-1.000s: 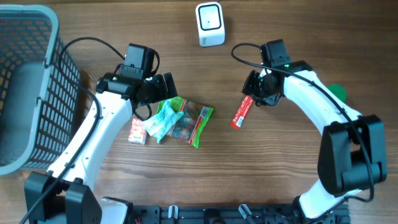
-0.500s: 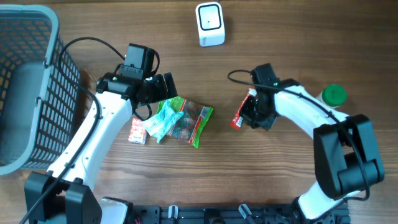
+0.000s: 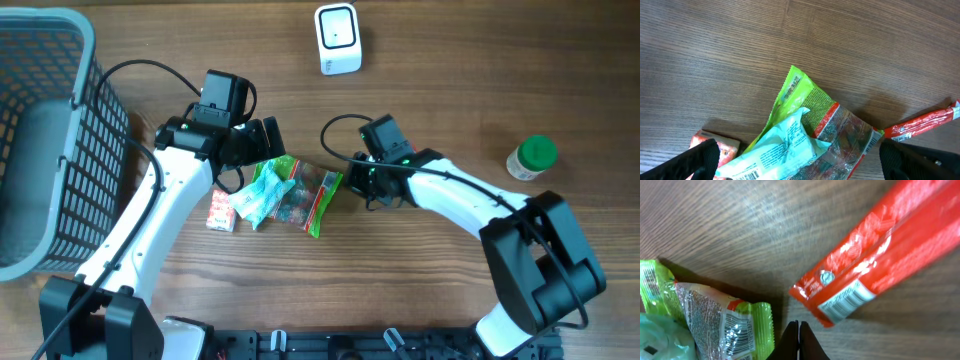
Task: Scan the item barcode
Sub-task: 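Lay the red stick packet flat on the table to the right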
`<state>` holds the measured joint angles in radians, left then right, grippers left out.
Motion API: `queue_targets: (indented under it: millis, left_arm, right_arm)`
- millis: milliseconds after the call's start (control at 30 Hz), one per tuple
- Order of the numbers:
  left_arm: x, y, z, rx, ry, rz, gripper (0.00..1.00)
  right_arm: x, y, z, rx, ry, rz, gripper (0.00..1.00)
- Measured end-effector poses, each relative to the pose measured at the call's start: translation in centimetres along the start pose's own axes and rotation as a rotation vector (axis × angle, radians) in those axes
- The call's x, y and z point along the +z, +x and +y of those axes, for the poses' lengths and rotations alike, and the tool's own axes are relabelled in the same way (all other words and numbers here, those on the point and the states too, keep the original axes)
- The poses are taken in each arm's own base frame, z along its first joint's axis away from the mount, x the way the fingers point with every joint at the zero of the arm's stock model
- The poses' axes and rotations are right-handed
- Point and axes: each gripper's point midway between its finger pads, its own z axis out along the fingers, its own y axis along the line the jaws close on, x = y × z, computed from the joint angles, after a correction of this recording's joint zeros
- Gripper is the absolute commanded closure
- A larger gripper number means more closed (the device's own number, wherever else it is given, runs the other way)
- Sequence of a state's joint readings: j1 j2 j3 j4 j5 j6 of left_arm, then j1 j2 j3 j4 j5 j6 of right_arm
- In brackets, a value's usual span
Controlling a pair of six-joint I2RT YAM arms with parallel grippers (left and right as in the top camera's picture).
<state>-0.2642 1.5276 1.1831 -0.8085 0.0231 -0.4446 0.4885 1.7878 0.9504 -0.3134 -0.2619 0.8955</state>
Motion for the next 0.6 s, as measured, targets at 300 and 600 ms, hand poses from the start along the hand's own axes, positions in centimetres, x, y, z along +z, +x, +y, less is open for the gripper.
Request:
queue_targets:
  millis: [300, 600]
  left_arm:
    - [0.0, 0.0, 0.0, 0.000, 0.000, 0.000, 0.00]
    - [0.0, 0.0, 0.0, 0.000, 0.000, 0.000, 0.00]
  right_arm:
    - [-6.9, -9.9, -0.8, -0.023, -0.083, -0.277, 0.96]
    - [-3.0, -11.8, -4.5, 0.015, 0.023, -0.295, 0.96]
